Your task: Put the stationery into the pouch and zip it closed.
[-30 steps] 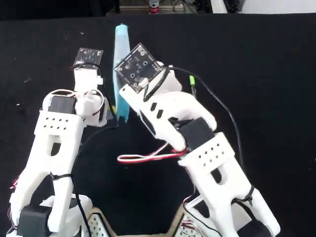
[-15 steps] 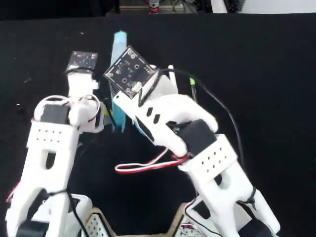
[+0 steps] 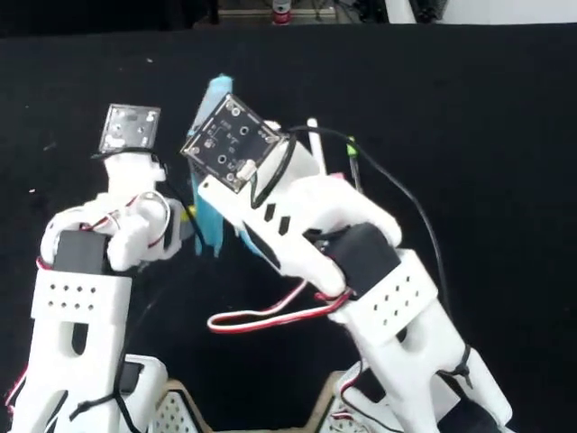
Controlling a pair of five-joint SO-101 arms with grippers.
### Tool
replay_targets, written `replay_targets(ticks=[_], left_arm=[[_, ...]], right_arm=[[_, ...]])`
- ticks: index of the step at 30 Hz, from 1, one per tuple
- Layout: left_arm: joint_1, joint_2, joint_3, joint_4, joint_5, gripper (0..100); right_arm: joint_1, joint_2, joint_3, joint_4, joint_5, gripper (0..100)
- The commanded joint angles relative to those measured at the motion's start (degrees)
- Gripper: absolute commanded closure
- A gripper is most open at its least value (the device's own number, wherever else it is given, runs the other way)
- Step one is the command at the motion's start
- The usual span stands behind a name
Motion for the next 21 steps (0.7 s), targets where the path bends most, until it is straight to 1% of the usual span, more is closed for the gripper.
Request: replay_targets(ticks=[1, 4, 8, 14, 17, 21], left_arm=[[-4.8, -1.3, -2.9, -0.2, 0.5, 74], [-9.0, -1.2, -6.7, 0.0, 0.5, 74], [-10.4, -1.3, -13.4, 1.3, 0.3, 74], [-9.0, -0.7, -23.3, 4.7, -8.7, 74], [-8.0, -0.7, -21.5, 6.2, -11.5, 74], [-8.5, -1.2, -14.8, 5.3, -11.9, 75]], right_arm=[[-0.6, -2.1, -3.2, -1.8, -0.5, 98.8], [-0.6, -2.1, -3.6, -1.8, -0.4, 98.8], [-1.3, -2.1, -3.2, -1.8, -0.4, 98.8], [-1.3, -2.1, -3.1, -0.1, -0.4, 98.8], [-1.2, -2.3, -3.2, -0.1, -0.2, 98.8], [-1.2, -2.4, -3.2, 0.1, -0.2, 98.8]])
